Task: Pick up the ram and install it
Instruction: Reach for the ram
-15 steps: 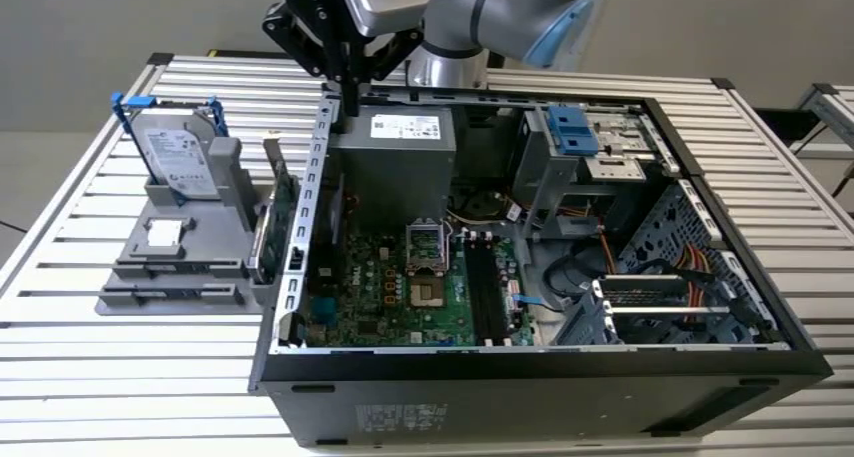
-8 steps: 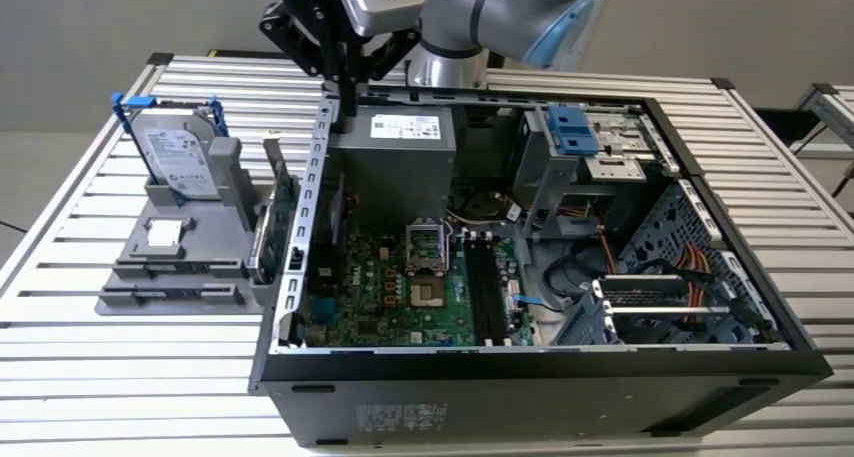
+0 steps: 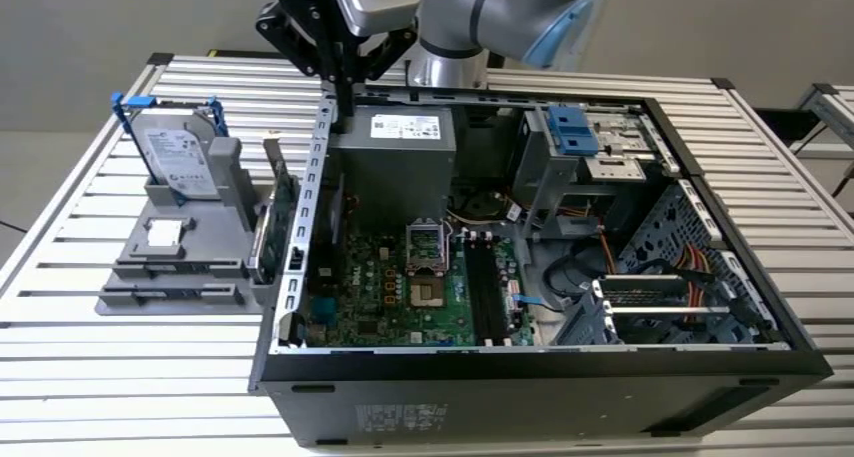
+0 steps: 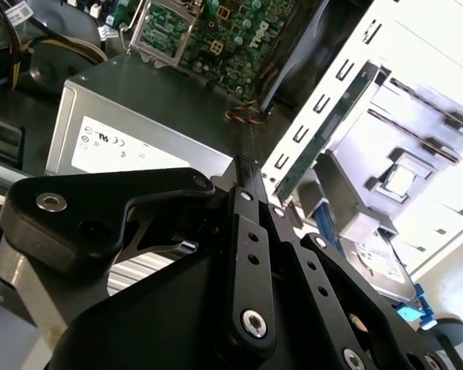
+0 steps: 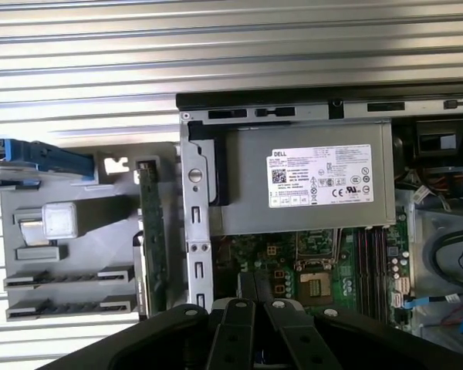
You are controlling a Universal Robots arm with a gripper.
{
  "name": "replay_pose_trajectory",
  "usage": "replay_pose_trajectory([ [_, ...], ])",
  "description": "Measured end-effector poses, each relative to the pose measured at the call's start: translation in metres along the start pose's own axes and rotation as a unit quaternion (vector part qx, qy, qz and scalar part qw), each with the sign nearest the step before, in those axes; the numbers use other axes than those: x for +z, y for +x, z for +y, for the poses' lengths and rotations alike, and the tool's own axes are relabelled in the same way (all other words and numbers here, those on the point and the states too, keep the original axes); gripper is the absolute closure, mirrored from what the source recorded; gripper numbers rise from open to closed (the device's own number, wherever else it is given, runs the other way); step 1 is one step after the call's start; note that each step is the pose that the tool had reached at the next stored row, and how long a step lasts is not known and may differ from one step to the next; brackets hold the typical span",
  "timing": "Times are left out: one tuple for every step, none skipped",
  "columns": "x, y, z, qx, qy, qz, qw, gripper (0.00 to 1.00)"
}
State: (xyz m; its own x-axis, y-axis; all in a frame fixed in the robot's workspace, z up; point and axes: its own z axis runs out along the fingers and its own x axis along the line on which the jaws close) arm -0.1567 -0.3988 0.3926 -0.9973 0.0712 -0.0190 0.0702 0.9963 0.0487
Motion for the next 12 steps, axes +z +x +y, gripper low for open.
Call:
replay_pose_trajectory([
  [0.0000,0.0003,0.0000,0.000,0.0000,0.0000,1.0000,1.00],
  [0.0000,0.0007,0.0000,0.000,0.0000,0.0000,1.0000,1.00],
  [0.0000,0.0011,-0.0001,0.000,0.0000,0.0000,1.0000,1.00],
  [0.0000,0.0014,-0.0001,0.000,0.0000,0.0000,1.0000,1.00],
  [-0.0001,0.0018,-0.0001,0.000,0.0000,0.0000,1.0000,1.00],
  [-0.0001,0.0022,-0.0001,0.000,0.0000,0.0000,1.0000,1.00],
  [-0.0001,0.0025,-0.0002,0.000,0.0000,0.0000,1.0000,1.00],
  [-0.0001,0.0029,-0.0002,0.000,0.0000,0.0000,1.0000,1.00],
  [-0.0001,0.0032,-0.0002,0.000,0.0000,0.0000,1.0000,1.00],
  [-0.0001,0.0036,-0.0002,0.000,0.0000,0.0000,1.0000,1.00],
  [-0.0001,0.0039,-0.0003,0.000,0.0000,0.0000,1.0000,1.00],
  [-0.0001,0.0042,-0.0003,0.000,0.0000,0.0000,1.0000,1.00],
])
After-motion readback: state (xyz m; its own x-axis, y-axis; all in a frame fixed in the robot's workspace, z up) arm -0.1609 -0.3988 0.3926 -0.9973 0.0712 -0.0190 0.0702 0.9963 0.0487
